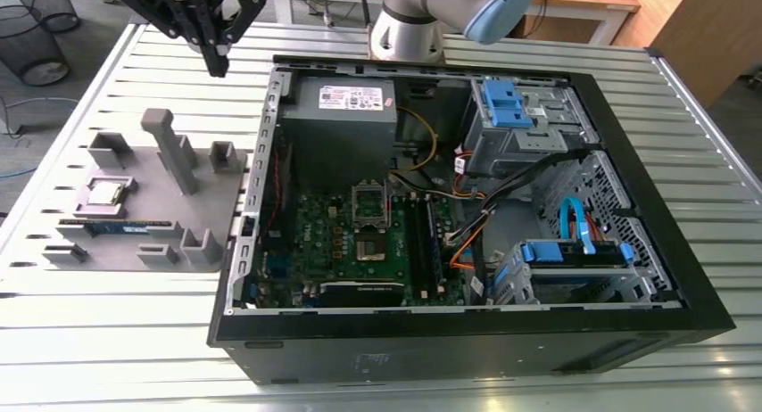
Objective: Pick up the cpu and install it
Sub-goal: 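Reach for the cpu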
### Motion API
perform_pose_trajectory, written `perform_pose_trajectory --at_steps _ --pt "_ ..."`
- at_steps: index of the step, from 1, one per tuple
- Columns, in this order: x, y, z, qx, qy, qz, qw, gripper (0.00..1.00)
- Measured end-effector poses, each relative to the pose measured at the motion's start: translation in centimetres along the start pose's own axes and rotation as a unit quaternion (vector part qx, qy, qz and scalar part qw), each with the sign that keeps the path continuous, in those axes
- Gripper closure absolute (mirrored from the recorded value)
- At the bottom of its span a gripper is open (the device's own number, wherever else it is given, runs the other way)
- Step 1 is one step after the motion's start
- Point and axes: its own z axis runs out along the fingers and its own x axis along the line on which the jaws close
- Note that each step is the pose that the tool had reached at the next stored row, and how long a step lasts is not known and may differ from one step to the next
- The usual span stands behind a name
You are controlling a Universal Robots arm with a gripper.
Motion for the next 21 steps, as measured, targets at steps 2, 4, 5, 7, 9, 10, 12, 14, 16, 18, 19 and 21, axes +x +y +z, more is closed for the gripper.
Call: perform_pose_trajectory --at_steps 2,4,5,7,9,10,12,14,16,18,19,21 --pt "0.28 -0.02 0.0 -0.0001 0.0 0.0 1.0 0.89" --pt "0.55 -0.04 -0.01 -0.0001 0.0 0.0 1.0 0.89" --pt "0.68 -0.05 -0.01 -0.0001 -0.0001 0.0 1.0 0.89" --pt "0.94 -0.07 -0.02 0.0 -0.0001 0.0 1.0 0.89" --pt "1.19 -0.09 -0.02 0.0 0.0 0.0 1.0 0.89" --pt "1.31 -0.1 -0.03 -0.0001 0.0 0.0 1.0 0.89" --pt "1.55 -0.12 -0.03 0.0 -0.0001 0.0 1.0 0.89" --pt "1.81 -0.14 -0.04 -0.0001 -0.0001 0.0 1.0 0.89" --pt "2.05 -0.15 -0.05 -0.0001 0.0 0.0 1.0 0.89" --pt "2.32 -0.17 -0.05 0.0 0.0 0.0 1.0 0.89" --pt "2.45 -0.18 -0.06 0.0 -0.0001 0.0 1.0 0.89" --pt "2.7 -0.2 -0.06 0.0 0.0 0.0 1.0 0.89"
